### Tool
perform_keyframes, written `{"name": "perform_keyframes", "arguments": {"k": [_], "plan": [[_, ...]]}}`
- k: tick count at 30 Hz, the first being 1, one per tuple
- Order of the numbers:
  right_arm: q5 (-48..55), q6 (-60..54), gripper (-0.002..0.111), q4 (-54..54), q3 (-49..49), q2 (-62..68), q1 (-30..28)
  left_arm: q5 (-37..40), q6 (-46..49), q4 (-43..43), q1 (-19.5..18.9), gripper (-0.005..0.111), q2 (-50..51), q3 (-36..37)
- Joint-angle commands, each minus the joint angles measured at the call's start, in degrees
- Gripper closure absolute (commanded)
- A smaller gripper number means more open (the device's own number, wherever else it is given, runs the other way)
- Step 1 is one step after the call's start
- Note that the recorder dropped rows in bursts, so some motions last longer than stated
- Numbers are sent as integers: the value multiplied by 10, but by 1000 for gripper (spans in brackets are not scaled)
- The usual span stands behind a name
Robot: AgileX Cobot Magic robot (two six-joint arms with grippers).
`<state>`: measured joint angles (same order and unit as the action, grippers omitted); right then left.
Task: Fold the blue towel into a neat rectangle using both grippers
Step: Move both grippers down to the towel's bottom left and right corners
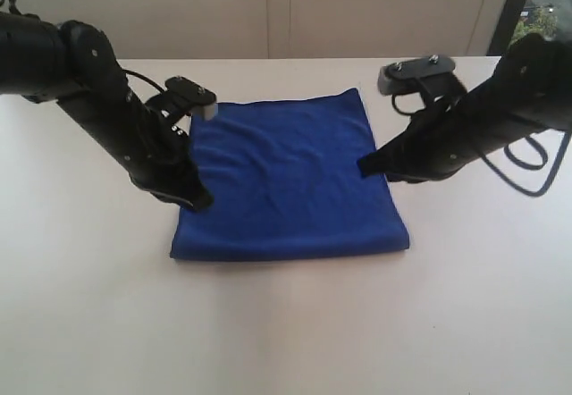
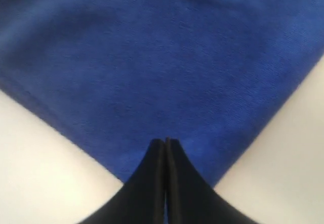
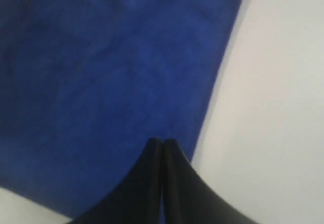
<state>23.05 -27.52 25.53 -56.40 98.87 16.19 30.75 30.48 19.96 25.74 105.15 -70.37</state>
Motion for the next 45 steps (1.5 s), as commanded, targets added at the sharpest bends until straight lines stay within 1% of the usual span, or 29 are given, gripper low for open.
{"name": "perform_keyframes", "arguments": {"k": [1,3,7,9,13,18,21,30,35,40,43,45], "plan": [[-30,-5,108,6,41,6,42,-32,-28,9,36,107,-14,49],[-41,-5,108,7,54,6,54,-55,-44,9,36,107,-14,62],[-71,-5,108,7,73,6,60,-112,-65,9,36,107,-14,90],[-81,-4,108,7,81,6,60,-122,-65,9,36,107,-14,96],[-89,-4,108,6,99,6,60,-117,-65,9,36,107,-14,98],[-148,-4,108,6,134,7,60,-98,-65,9,36,107,-14,98],[-161,-4,108,6,145,10,60,-90,-65,9,36,107,-14,98],[-161,-4,108,6,144,45,60,-44,-63,5,36,107,-10,98],[-153,-4,108,6,142,-9,60,-56,-61,-32,36,107,-30,96],[-117,-12,108,-14,142,-89,60,-56,-62,-74,36,107,-81,96],[-65,-64,108,-56,142,-124,60,-43,-47,-86,36,107,-102,97],[-46,-136,108,-76,146,-131,60,-37,14,-86,36,107,-103,101]]}}
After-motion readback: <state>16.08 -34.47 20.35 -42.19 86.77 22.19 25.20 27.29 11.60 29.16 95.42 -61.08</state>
